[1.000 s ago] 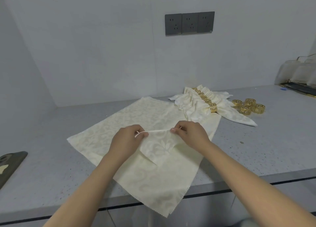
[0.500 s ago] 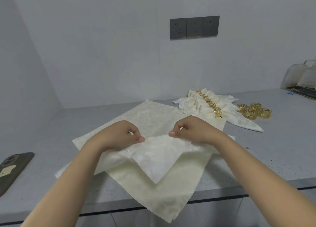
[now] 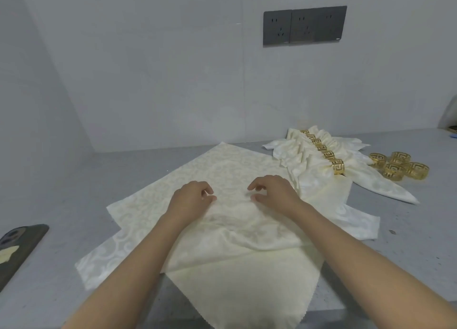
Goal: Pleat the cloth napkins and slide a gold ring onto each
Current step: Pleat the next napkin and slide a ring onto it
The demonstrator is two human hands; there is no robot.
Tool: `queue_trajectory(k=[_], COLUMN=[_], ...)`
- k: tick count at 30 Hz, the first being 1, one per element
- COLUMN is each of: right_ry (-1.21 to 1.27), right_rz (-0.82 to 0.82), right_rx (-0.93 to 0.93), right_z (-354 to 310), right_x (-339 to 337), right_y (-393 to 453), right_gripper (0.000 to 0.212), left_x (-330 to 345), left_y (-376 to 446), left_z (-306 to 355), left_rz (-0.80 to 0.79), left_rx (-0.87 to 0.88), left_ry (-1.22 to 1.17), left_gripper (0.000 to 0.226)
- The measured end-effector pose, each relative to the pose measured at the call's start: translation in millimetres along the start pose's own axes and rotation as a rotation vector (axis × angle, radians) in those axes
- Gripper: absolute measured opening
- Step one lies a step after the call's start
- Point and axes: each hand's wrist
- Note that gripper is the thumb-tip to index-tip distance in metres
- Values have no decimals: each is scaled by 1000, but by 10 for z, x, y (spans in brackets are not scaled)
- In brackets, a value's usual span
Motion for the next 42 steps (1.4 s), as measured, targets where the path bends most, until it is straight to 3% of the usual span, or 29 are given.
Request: queue_trajectory(k=[4,8,14,17,20,25,28,32,35,39,42], right_ry=[222,192,260,421,595,632,665,656,361,66,-62], right_rz=[-120,-284,-156,-109,-108,-102,-71,-22,34,123,181], right_rx=[-114,-153,-149,-57,86,172,239,258,300,317,261], right_z=[15,114,138,100,66,53,59,132,272,335,369], right_x=[151,268,402,393,318,148,71,154,312,441,553], right_y=[14,-12,24,46,178,553,741,950,1145,1308,1417], right_gripper=[9,27,13,6,13,40,46,35,20,11,15], left_x=[121,191,152,120,84,66,124,278,412,546,624], left_y=[3,-65,7,71,177,531,806,1126,1305,1460,1589], left_z=[-92,-161,-246,-260,-226,-170,-221,-309,-329,-281,-283], left_rz=[-84,-273,-401,-491,-366,-117,-44,61,113,154,184], left_rx=[121,171,208,206,123,-18,-147,-212,-192,-205,-204], left_ry=[-204,-293,-335,-303,-374,-647,-715,-682,-617,-295,-223], left_gripper=[8,11,13,37,32,14,24,36,47,22,23])
Point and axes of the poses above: each hand's wrist, its own y-axis towards the middle knuckle, its own x-axis out of the palm, z = x × y, and after that the axes turned 4 degrees about y, right-handed
